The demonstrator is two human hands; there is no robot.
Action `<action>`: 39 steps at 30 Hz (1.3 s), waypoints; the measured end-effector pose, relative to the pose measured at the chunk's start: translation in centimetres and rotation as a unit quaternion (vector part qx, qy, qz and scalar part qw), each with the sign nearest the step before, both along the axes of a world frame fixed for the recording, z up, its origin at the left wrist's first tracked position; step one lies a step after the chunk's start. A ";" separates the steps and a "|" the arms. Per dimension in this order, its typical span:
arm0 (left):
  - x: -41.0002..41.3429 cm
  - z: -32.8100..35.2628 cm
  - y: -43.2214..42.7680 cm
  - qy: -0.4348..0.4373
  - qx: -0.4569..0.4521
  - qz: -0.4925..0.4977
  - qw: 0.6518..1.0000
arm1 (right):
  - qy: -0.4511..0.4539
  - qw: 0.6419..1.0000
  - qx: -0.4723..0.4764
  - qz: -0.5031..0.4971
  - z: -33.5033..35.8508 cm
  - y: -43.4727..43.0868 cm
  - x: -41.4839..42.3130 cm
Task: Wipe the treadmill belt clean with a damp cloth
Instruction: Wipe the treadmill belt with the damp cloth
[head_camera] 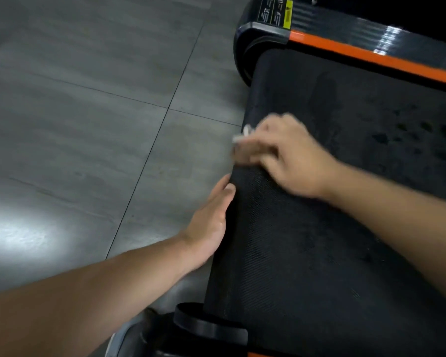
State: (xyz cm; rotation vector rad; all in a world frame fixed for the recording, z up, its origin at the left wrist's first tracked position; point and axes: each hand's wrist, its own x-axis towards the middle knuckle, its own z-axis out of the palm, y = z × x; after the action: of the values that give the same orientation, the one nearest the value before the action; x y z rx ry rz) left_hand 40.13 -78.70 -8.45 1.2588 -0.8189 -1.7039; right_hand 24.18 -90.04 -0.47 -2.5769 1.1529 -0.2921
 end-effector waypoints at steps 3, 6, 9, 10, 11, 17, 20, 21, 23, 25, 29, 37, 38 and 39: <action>-0.1 -0.1 -1.6 0.031 0.002 -0.013 0.999 | 0.058 0.995 -0.046 -0.073 0.0 -9.9 2.6; -0.5 -0.5 -3.5 0.052 -0.015 -0.022 0.998 | 0.090 0.979 -0.061 -0.171 0.2 -16.9 4.0; -1.1 -0.9 -4.4 0.072 -0.022 -0.006 0.997 | 0.088 0.973 -0.073 -0.201 0.3 -17.7 4.4; -1.2 -1.0 -4.4 0.080 -0.022 -0.001 0.997 | 0.087 0.977 -0.066 -0.182 0.3 -16.6 4.2; -1.3 -1.0 -4.4 0.088 -0.018 0.005 0.996 | 0.082 0.983 -0.050 -0.154 0.5 -14.9 3.7; -1.2 -1.0 -4.3 0.102 -0.028 0.009 0.994 | 0.080 0.996 0.002 0.024 0.8 -12.0 1.4; -1.2 -0.9 -3.9 0.123 -0.032 0.005 0.992 | 0.108 0.984 -0.100 -0.105 1.2 -19.6 3.0; -1.1 -0.9 -4.0 0.117 -0.036 0.002 0.992 | 0.115 0.976 -0.105 -0.154 1.2 -20.9 3.7; -1.0 -1.0 -4.0 0.108 -0.038 0.000 0.993 | 0.135 0.970 -0.105 -0.172 0.8 -20.3 4.7; -1.1 -0.9 -4.0 0.098 -0.031 -0.002 0.995 | 0.136 0.980 -0.083 -0.122 0.6 -15.5 4.7; -0.9 -1.1 -3.8 0.094 0.001 0.023 0.995 | 0.044 0.998 0.036 0.002 1.1 -5.6 2.2; -0.2 -1.4 -1.6 0.040 0.046 0.003 0.998 | 0.077 0.985 -0.028 -0.151 0.6 -11.2 4.9; -0.2 -1.2 -1.5 0.046 0.061 0.010 0.997 | 0.063 0.989 -0.020 -0.129 0.6 -8.6 4.4; -0.2 -1.1 -1.2 0.052 0.075 0.022 0.996 | 0.045 0.993 -0.008 -0.105 0.8 -5.4 3.7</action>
State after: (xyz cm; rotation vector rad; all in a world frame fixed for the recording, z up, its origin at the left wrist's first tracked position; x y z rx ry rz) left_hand 39.92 -79.89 -9.57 1.2654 -0.6069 -1.8065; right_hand 27.88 -95.45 0.28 -2.5069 1.4637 -0.2330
